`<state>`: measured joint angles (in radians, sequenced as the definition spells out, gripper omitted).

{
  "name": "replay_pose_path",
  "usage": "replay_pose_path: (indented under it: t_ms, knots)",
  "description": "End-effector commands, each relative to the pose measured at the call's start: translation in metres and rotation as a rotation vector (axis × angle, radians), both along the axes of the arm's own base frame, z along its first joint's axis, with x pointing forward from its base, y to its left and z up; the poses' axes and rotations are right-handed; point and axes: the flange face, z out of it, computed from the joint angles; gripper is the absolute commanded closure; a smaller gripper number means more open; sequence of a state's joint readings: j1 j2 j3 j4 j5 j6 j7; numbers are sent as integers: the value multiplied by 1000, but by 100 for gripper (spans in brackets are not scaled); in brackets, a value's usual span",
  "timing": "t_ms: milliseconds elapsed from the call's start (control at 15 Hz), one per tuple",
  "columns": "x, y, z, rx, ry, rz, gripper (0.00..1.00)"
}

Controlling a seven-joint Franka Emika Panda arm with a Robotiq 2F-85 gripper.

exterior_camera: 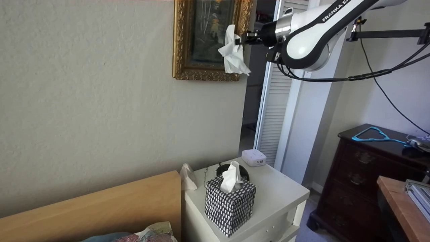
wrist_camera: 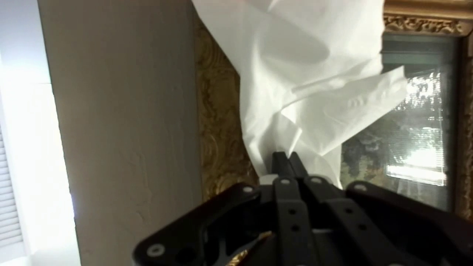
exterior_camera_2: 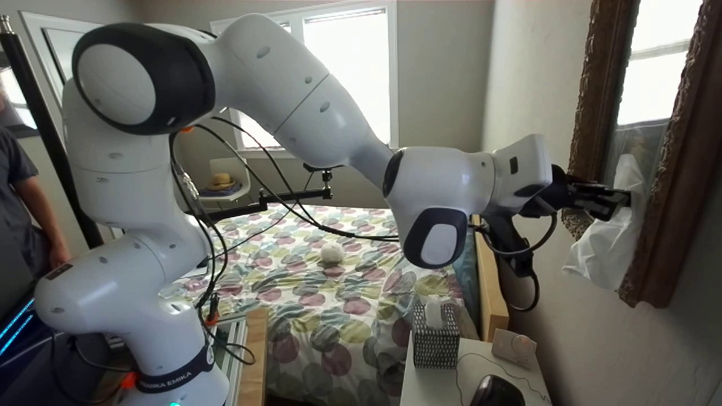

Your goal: Use the white napkin to wipe the picture frame.

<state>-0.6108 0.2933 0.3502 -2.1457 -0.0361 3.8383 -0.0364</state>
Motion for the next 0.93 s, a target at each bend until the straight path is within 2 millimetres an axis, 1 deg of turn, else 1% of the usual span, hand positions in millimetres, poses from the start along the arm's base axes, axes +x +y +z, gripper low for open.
replay_pose_path:
  t_ms: [0, 200, 333, 467, 600, 867]
  knots:
    - [-11, 20, -13, 27, 41, 45, 100]
    - [-17, 34, -36, 59, 95, 72, 100]
    - [-21, 39, -50, 65, 126, 77, 100]
    - [-24, 37, -57, 68, 140, 64, 100]
    - [-25, 34, -60, 63, 144, 50, 100]
    - [-18, 34, -51, 24, 124, 47, 100]
